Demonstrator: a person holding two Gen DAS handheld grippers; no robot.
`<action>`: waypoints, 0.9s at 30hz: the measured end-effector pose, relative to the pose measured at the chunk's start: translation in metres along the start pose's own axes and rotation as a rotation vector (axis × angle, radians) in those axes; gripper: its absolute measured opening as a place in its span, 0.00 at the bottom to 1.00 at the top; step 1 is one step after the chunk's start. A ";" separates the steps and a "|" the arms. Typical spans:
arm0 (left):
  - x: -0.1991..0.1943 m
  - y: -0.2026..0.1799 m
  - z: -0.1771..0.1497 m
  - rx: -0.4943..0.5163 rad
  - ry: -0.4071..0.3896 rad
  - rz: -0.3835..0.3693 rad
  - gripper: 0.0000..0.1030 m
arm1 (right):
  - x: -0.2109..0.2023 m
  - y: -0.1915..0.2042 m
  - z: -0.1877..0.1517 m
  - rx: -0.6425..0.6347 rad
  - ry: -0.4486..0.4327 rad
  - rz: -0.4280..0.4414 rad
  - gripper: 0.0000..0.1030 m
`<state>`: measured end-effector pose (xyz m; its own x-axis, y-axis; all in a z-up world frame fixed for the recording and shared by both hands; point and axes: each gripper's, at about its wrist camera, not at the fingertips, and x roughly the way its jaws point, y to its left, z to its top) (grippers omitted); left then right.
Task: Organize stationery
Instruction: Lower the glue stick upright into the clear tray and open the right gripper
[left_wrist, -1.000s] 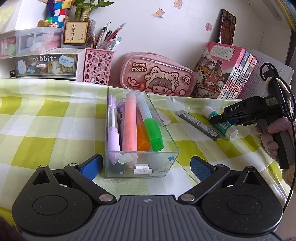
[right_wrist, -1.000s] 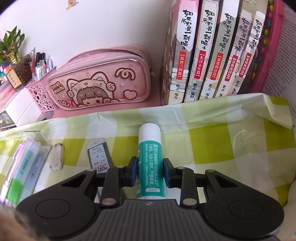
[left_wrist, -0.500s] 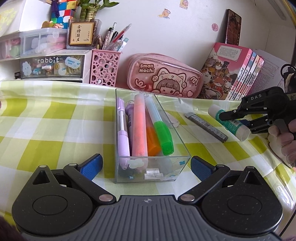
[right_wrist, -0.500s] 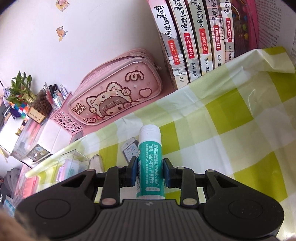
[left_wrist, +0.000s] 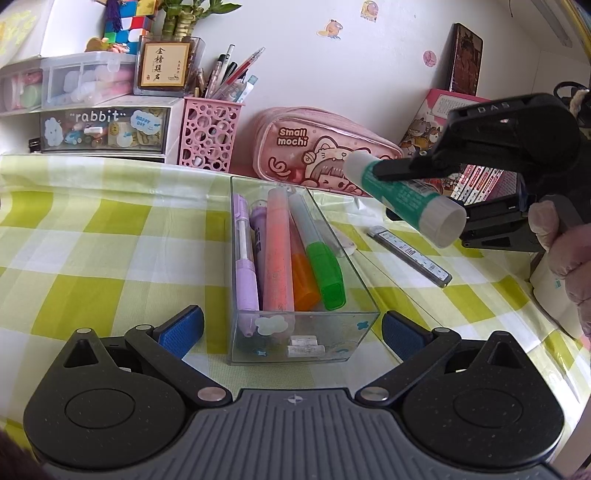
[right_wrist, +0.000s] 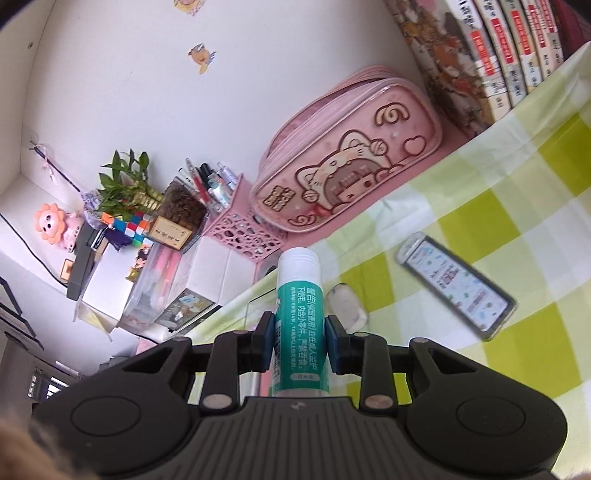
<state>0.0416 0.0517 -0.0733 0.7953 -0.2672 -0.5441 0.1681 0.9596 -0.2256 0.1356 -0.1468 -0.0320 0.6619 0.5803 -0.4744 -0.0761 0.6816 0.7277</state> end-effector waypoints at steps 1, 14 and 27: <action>0.000 0.000 0.000 0.000 0.000 0.000 0.95 | 0.004 0.005 -0.002 0.001 0.006 0.007 0.49; -0.001 0.001 0.000 -0.010 -0.005 -0.009 0.95 | 0.057 0.029 -0.014 0.093 0.091 -0.031 0.49; -0.001 0.000 -0.001 -0.010 -0.005 -0.010 0.95 | 0.061 0.042 -0.018 0.028 0.124 -0.012 0.54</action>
<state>0.0407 0.0518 -0.0734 0.7967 -0.2764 -0.5374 0.1706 0.9560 -0.2387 0.1596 -0.0745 -0.0396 0.5654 0.6240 -0.5394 -0.0471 0.6773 0.7342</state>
